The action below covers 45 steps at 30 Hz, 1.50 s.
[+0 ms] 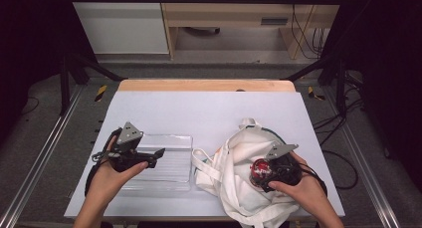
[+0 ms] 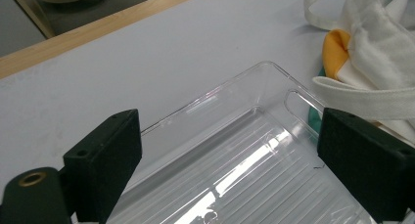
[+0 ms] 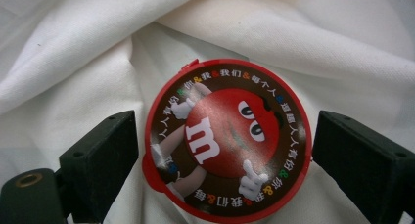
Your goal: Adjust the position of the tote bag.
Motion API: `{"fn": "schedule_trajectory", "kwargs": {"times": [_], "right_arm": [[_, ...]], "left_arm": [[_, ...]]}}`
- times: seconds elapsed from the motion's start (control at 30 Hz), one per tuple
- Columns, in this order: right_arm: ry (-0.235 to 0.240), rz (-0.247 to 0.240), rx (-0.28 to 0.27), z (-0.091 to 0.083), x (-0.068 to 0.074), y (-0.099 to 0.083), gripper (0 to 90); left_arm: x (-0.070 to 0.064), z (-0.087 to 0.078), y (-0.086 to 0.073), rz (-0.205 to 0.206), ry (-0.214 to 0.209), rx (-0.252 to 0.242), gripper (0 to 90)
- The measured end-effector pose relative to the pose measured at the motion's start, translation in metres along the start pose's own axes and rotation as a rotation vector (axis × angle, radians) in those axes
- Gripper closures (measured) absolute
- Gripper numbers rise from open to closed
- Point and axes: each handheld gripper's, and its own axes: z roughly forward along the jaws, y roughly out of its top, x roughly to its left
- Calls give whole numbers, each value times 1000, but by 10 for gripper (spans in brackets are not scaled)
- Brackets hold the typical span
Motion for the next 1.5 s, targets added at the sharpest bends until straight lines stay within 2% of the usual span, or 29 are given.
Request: {"fn": "schedule_trajectory", "kwargs": {"times": [0.27, 0.47, 0.57, 0.73, 0.83, 0.97, 1.2, 1.5], "right_arm": [[-3, 0, 13, 7, 1, -2, 134], [-1, -3, 14, 7, 0, -2, 249], [-5, -17, 16, 6, 1, -1, 257], [-22, 1, 33, 5, 2, 1, 259], [-31, -4, 23, 0, 3, 4, 260], [-45, 13, -4, -9, 5, 9, 260], [-93, 31, -36, -27, 7, 21, 260], [-112, 36, -44, -39, 10, 30, 260]], "left_arm": [[-2, 0, 0, 9, -6, 4, 98], [-1, -1, 0, 8, -5, 5, 98], [0, -1, 0, 8, -6, 5, 98], [1, -1, 0, 5, -10, 8, 98], [1, -1, -1, 2, -8, 11, 98], [3, -1, -2, 0, 0, 15, 98], [7, -2, -2, -6, 14, 12, 89], [16, -3, -8, -28, 37, 12, 81]]}}
